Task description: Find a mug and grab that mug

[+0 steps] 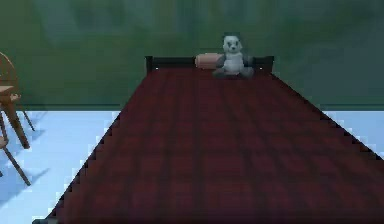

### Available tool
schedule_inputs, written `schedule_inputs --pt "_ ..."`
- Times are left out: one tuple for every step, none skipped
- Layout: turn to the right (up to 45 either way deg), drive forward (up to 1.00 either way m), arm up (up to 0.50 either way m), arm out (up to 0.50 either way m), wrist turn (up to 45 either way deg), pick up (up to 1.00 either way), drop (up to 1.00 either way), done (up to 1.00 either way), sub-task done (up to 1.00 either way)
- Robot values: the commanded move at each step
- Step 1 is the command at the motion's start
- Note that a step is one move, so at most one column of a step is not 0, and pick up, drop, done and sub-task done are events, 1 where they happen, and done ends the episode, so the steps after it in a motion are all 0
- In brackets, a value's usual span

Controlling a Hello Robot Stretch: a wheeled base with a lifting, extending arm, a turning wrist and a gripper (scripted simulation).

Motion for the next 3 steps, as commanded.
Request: schedule_inputs --pt "-45.0 0.0 0.0 0.0 0.0 0.0 0.0 0.0 0.0" --pt "-42.0 0.0 0.0 0.0 0.0 0.0 0.0 0.0 0.0" --pt "-3.0 0.0 0.0 0.0 0.0 0.0 0.0 0.0 0.0"
